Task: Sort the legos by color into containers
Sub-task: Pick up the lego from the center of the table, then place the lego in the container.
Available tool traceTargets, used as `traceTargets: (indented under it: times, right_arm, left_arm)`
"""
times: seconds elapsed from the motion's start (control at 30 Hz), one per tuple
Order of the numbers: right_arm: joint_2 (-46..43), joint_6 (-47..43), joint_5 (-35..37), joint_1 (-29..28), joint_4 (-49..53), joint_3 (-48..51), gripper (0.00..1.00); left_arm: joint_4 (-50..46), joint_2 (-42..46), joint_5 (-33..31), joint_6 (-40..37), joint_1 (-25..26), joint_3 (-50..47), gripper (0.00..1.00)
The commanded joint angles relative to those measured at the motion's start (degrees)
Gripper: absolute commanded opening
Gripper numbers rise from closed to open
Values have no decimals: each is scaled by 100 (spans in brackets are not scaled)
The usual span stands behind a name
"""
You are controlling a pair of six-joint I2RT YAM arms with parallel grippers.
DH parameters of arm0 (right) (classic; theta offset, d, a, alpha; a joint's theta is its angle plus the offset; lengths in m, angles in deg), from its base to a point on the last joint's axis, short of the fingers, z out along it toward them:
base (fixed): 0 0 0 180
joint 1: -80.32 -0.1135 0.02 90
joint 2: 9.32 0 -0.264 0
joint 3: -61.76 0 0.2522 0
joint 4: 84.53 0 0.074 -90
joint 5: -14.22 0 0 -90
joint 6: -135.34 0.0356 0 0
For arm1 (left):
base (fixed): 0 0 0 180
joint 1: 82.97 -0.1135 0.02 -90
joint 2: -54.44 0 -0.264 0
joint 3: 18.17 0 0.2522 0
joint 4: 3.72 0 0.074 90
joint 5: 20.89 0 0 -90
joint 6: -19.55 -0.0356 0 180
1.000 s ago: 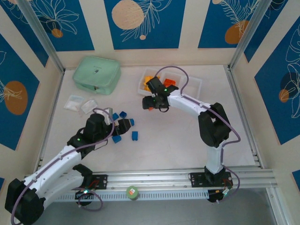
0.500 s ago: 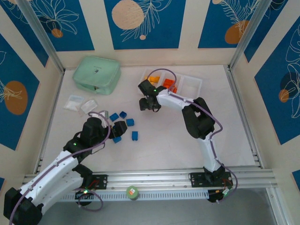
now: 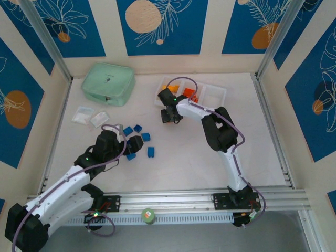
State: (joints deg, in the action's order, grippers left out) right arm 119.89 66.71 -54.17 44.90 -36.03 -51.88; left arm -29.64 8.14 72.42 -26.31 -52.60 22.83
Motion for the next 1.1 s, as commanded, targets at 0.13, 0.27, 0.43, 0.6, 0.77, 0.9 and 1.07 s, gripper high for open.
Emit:
traceTargets:
  times: [0.13,0.27,0.43,0.6,0.77,0.9,1.07]
  right_arm:
    - [-231,-46,-282,-44,-78,78,35]
    - [-610,-35,-360,-29,-168,254,29]
    - [-1156,-29,-443,76,-161,389,27]
    - [-1519,-101,-221,436,-51,333,27]
    - [-1371,-138,51,973,5,66,27]
    - [-942,-213,144,1309,49,-414,27]
    - [-367,-337,286,1552,174,-1201,35]
  left_arm:
    - [232,-78,55,33,-101,18,99]
    - [280,-136,105,9,-101,71,99]
    - [273,-372,229,-97,-110,301,99]
    - [440,-783,401,-223,-110,558,99]
    - [633,-1304,594,-300,-110,824,99]
    - [850,-1648,688,-301,-110,971,99]
    - [946,-1981,741,-344,-110,1163,99]
